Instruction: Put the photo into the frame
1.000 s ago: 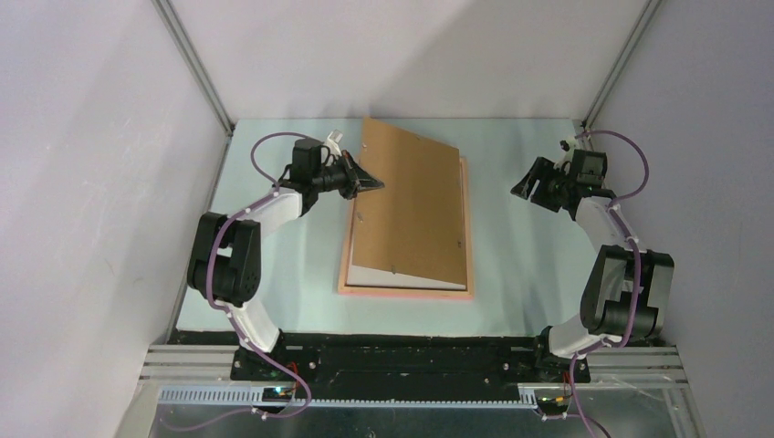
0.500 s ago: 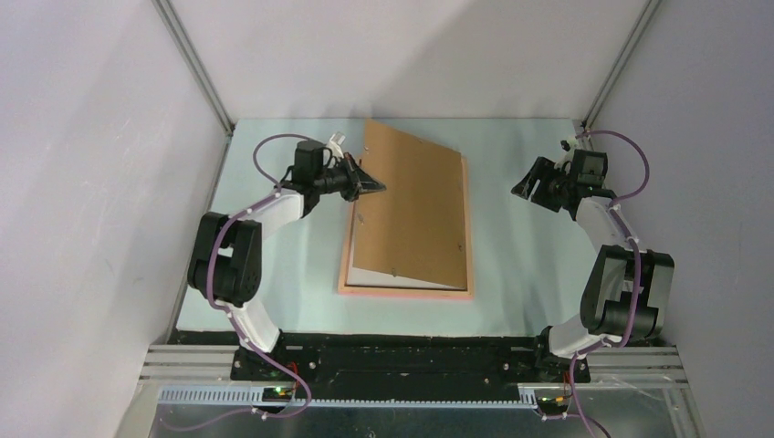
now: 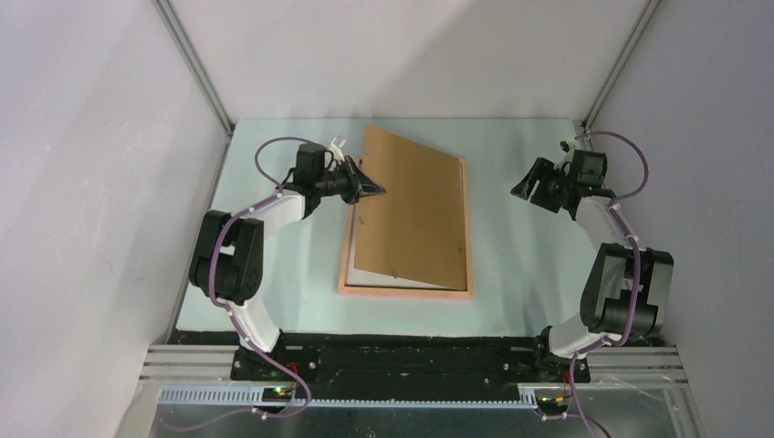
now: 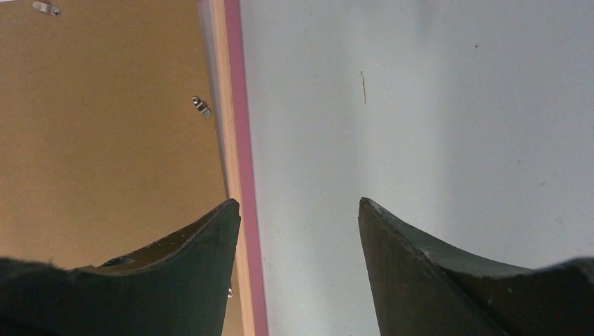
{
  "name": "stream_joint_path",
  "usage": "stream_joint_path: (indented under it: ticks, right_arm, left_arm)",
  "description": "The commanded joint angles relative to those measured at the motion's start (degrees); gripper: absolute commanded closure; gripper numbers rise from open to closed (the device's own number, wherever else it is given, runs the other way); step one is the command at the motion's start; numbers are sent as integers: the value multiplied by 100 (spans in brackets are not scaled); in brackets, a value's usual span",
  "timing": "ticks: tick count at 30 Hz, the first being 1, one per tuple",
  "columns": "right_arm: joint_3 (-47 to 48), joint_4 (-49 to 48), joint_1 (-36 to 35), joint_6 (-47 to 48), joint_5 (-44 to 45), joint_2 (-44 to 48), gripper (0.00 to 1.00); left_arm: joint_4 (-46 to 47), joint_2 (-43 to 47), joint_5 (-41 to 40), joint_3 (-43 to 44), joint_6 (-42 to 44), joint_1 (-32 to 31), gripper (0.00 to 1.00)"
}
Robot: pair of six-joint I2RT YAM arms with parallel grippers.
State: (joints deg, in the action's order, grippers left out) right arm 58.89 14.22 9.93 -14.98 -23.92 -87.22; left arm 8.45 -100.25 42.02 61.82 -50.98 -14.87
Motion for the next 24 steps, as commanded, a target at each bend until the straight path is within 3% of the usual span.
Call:
stream_joint_path:
  ticks: [1,24]
  right_arm:
    - [-8,-187,35,-22,-86,-25,33]
    - [-6,-177,85,-64,-154,-93,33]
  left_arm:
    - [306,3,130,93,103,-35,100]
    - [-125,-391,161,502,387,-36,100]
